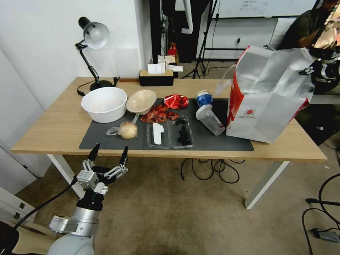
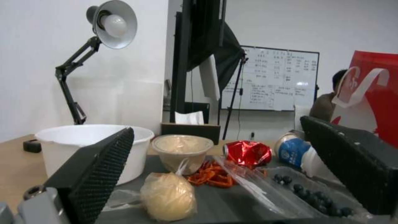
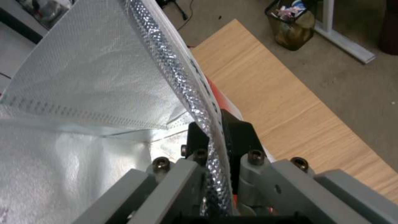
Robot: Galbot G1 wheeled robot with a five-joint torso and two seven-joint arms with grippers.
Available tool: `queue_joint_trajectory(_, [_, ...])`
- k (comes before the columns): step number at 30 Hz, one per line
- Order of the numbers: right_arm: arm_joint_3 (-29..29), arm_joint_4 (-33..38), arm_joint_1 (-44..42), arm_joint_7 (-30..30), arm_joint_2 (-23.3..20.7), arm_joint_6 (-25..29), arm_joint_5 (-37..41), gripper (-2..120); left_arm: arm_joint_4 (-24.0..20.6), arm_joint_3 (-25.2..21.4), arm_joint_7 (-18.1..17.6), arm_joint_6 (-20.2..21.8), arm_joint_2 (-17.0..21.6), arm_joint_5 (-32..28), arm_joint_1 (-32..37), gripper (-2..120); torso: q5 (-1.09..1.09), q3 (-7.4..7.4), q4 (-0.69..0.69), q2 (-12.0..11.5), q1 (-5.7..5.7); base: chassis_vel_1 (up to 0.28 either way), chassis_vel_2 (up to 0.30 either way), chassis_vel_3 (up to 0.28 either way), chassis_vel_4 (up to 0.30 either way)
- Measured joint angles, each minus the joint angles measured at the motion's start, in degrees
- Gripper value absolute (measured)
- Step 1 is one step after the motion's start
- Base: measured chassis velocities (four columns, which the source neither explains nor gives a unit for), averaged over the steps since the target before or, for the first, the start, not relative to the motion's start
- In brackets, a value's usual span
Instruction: Pick up the food delivery bag from the floor and place it on the table.
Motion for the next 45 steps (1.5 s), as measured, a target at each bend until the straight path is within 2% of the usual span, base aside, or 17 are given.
queue_joint_trajectory(11, [-2.57, -3.69, 3.16, -2.1, 0.61, -3.63, -2.8, 0, -0.37, -0.28, 0.01, -0.26, 0.54, 0.07, 0.56, 100, 0.0, 0.0, -0.01, 0.0, 0.0, 0.0, 0.0, 0.0, 0.0])
queue_joint_trajectory(22, [-3.57, -4.35, 3.55, -2.26, 1.95, -3.79, -4.31, 0, -0.94, -0.53, -0.12, -0.22, 0.94, -0.39, 0.67, 100, 0.0, 0.0, 0.0, 0.0, 0.0, 0.0, 0.0, 0.0, 0.0])
queue_joint_trajectory(36, [-4.09, -5.85, 3.5, -6.55, 2.24, -3.74, -10.17, 0, -1.06, -0.4, -0.14, -0.46, 0.89, -0.76, 0.8, 100, 0.0, 0.0, 0.0, 0.0, 0.0, 0.0, 0.0, 0.0, 0.0])
queue_joint_trajectory(38, [-4.12, -5.88, 3.47, -6.82, 2.15, -3.74, -10.46, 2, -1.06, -0.36, -0.14, -0.43, 0.91, -0.83, 0.76, 100, 0.0, 0.0, 0.0, 0.0, 0.0, 0.0, 0.0, 0.0, 0.0])
queue_joint_trajectory(45, [-4.28, -6.26, 3.43, -9.25, 1.65, -3.71, -12.81, 27, -1.0, -0.32, -0.19, -0.29, 1.28, -1.2, 0.42, 100, 0.0, 0.0, 0.0, 0.0, 0.0, 0.0, 0.0, 0.0, 0.0])
